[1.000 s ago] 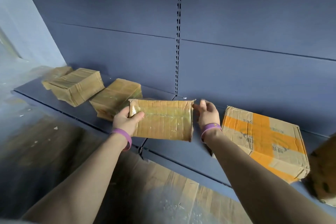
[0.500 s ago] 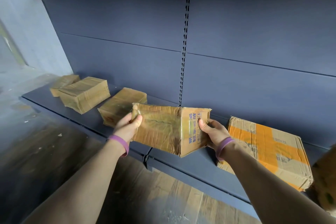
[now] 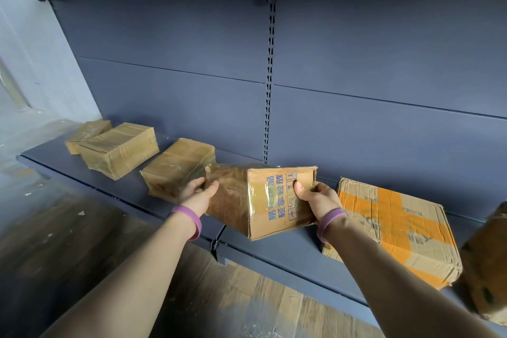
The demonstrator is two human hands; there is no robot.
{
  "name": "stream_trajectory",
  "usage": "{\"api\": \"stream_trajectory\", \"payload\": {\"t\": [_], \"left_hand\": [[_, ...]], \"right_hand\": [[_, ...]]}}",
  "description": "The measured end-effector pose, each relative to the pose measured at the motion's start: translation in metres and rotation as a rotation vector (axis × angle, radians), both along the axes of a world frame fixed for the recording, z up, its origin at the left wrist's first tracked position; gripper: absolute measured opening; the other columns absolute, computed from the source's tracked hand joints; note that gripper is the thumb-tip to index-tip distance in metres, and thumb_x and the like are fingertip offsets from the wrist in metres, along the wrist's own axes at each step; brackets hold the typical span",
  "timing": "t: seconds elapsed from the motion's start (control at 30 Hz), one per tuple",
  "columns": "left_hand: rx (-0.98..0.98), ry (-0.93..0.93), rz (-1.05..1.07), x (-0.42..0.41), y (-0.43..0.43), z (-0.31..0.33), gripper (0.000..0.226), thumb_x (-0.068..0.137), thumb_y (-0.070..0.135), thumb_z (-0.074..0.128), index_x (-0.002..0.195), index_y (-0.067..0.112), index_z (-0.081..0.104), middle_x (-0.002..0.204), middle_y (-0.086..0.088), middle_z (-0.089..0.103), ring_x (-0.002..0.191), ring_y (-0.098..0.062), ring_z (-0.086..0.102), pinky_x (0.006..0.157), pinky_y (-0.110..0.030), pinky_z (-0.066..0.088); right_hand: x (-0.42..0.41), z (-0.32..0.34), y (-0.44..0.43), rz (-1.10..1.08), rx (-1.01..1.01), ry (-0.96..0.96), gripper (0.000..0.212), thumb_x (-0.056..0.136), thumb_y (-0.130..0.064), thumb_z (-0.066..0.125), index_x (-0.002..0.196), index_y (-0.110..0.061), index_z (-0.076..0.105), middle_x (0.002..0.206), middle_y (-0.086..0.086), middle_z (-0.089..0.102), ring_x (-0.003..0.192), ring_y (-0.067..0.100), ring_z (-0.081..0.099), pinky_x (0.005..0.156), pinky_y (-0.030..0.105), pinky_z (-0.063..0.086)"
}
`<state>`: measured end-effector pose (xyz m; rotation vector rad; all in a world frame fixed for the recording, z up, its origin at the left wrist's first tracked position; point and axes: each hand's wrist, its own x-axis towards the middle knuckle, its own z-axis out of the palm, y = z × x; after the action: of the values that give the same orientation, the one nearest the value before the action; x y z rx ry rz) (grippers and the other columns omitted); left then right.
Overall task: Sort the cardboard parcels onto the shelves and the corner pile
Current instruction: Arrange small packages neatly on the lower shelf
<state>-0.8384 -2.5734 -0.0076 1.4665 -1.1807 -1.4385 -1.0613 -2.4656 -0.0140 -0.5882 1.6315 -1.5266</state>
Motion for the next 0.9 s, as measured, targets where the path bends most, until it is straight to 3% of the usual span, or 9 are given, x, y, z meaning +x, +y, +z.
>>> {"api": "stream_trajectory", "payload": {"t": [0.13, 0.2, 0.3, 0.37, 0.43, 0.53, 0.67, 0.8, 0.9], "left_hand": [[0.052, 0.148, -0.051, -0.017, 0.002, 0.012, 0.018, 0.094, 0.031, 0.066, 0.108, 0.02, 0.063, 0.118, -0.006, 0.064, 0.11, -0.025, 0.062, 0.09, -0.039, 0.056], [0.041, 0.184, -0.124, -0.026, 0.008, 0.02, 0.036, 0.094, 0.045, 0.061, 0.117, 0.016, 0.062, 0.117, -0.004, 0.066, 0.105, -0.019, 0.064, 0.077, -0.03, 0.055], [0.021, 0.125, -0.281, -0.032, 0.017, 0.029, 0.051, 0.09, 0.065, 0.051, 0.12, 0.025, 0.062, 0.118, 0.005, 0.066, 0.11, -0.012, 0.06, 0.096, -0.037, 0.05], [0.008, 0.083, -0.343, -0.034, 0.02, 0.03, 0.04, 0.089, 0.059, 0.058, 0.115, 0.029, 0.062, 0.113, 0.01, 0.067, 0.106, -0.009, 0.061, 0.092, -0.034, 0.052], [-0.041, -0.002, -0.38, -0.035, 0.023, 0.027, 0.036, 0.089, 0.042, 0.069, 0.117, 0.022, 0.061, 0.11, 0.006, 0.069, 0.096, -0.008, 0.065, 0.081, -0.028, 0.056], [-0.132, -0.193, -0.376, -0.035, 0.021, 0.016, 0.043, 0.082, 0.034, 0.079, 0.115, 0.016, 0.059, 0.109, 0.002, 0.069, 0.097, -0.014, 0.065, 0.086, -0.034, 0.055], [-0.024, -0.029, -0.254, -0.02, 0.015, 0.013, 0.042, 0.077, 0.039, 0.08, 0.113, 0.02, 0.068, 0.112, 0.0, 0.073, 0.106, -0.024, 0.067, 0.1, -0.048, 0.05], [0.011, 0.034, -0.175, -0.007, 0.008, 0.014, 0.019, 0.087, 0.031, 0.075, 0.102, 0.02, 0.069, 0.108, -0.003, 0.073, 0.107, -0.026, 0.066, 0.103, -0.048, 0.048], [0.035, 0.075, -0.147, 0.001, 0.006, 0.018, 0.007, 0.093, 0.02, 0.067, 0.099, 0.015, 0.068, 0.109, -0.011, 0.072, 0.105, -0.031, 0.067, 0.095, -0.044, 0.052]], "right_hand": [[-0.001, 0.0, -0.008, -0.12, -0.014, -0.001, 0.025, 0.084, -0.023, 0.078, 0.093, -0.009, 0.059, 0.085, 0.001, 0.068, 0.075, 0.018, 0.063, 0.081, 0.037, 0.056], [-0.002, -0.001, -0.012, -0.173, -0.016, -0.009, 0.031, 0.082, -0.026, 0.08, 0.095, -0.008, 0.057, 0.086, 0.005, 0.067, 0.075, 0.021, 0.061, 0.083, 0.039, 0.054], [-0.001, -0.004, -0.016, -0.242, -0.025, -0.032, 0.037, 0.079, -0.029, 0.083, 0.098, -0.007, 0.059, 0.095, 0.009, 0.071, 0.078, 0.023, 0.063, 0.077, 0.035, 0.056], [0.0, -0.006, -0.018, -0.276, -0.012, -0.038, 0.038, 0.076, -0.03, 0.084, 0.092, -0.012, 0.055, 0.101, 0.013, 0.071, 0.082, 0.026, 0.064, 0.084, 0.041, 0.056], [0.003, -0.006, -0.018, -0.254, 0.002, -0.017, 0.042, 0.075, -0.032, 0.085, 0.092, -0.013, 0.052, 0.097, 0.012, 0.07, 0.077, 0.024, 0.063, 0.071, 0.033, 0.054], [0.01, -0.006, -0.017, -0.192, -0.005, -0.005, 0.037, 0.077, -0.027, 0.084, 0.089, -0.014, 0.052, 0.091, 0.008, 0.066, 0.077, 0.023, 0.062, 0.063, 0.028, 0.05], [0.015, -0.006, -0.02, -0.127, -0.093, 0.006, 0.011, 0.09, -0.02, 0.072, 0.085, -0.014, 0.064, 0.084, 0.003, 0.067, 0.079, 0.02, 0.06, 0.08, 0.035, 0.053], [0.02, -0.002, -0.024, -0.048, -0.162, -0.072, 0.017, 0.097, -0.024, 0.061, 0.085, -0.014, 0.066, 0.077, 0.001, 0.066, 0.072, 0.016, 0.058, 0.068, 0.027, 0.05], [0.015, -0.005, -0.024, -0.038, -0.107, -0.142, 0.025, 0.097, -0.036, 0.06, 0.095, -0.012, 0.068, 0.086, 0.003, 0.07, 0.081, 0.019, 0.066, 0.076, 0.034, 0.056]]}}
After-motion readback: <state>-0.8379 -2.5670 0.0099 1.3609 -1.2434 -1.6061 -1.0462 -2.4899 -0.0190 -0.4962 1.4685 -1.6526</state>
